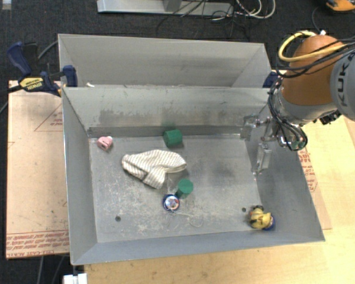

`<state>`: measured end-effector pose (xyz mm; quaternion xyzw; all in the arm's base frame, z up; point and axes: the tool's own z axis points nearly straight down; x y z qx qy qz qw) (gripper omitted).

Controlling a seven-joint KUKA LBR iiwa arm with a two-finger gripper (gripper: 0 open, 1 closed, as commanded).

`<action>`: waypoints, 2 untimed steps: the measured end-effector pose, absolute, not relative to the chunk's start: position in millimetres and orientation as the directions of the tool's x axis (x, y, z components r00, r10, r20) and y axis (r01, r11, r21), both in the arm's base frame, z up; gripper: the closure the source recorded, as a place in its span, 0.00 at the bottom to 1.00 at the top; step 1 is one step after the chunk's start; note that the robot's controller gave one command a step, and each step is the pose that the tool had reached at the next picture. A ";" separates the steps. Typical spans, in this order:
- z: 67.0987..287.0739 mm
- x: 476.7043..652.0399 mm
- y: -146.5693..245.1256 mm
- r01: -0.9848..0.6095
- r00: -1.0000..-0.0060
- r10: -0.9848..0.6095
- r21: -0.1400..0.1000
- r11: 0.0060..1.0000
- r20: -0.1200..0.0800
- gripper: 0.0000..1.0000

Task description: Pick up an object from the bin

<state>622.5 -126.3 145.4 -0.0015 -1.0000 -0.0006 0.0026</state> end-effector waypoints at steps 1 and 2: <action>150.5 624.4 -125.6 -0.001 -1.000 -0.001 0.000 1.000 -0.002 0.00; 68.8 630.9 -73.5 0.078 -0.997 0.078 0.005 0.997 0.010 0.00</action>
Offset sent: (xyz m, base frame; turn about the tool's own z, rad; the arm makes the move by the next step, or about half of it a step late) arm 0.0096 0.0480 -0.0718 0.0798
